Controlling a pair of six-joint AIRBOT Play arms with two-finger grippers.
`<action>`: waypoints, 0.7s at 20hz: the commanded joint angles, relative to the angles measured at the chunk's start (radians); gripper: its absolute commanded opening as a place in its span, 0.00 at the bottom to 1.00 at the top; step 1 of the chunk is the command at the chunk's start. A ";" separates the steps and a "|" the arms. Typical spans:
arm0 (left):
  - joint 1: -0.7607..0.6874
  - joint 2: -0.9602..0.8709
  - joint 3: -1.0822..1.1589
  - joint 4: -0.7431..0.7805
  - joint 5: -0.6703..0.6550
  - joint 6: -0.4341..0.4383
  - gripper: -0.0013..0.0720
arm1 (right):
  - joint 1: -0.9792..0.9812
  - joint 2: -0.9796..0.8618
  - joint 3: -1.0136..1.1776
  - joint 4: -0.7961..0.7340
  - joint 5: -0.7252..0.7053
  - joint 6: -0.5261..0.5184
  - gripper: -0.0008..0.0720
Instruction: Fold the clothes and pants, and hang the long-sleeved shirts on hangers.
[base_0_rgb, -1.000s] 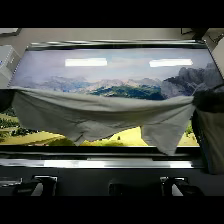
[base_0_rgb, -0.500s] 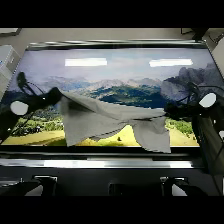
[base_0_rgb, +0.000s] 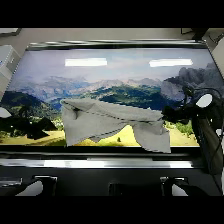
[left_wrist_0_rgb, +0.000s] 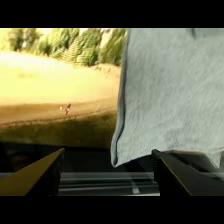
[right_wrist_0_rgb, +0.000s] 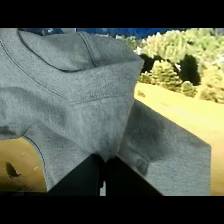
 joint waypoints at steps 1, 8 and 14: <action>0.061 0.003 -0.188 -0.174 0.042 0.100 0.80 | 0.000 -0.001 0.000 0.002 0.029 -0.005 0.06; -0.109 -0.051 -0.277 -0.323 0.226 0.130 0.80 | 0.000 -0.001 0.000 0.005 0.056 -0.004 0.06; -0.156 -0.060 -0.227 -0.411 0.236 0.169 0.04 | 0.000 0.003 0.012 0.013 0.076 -0.010 0.06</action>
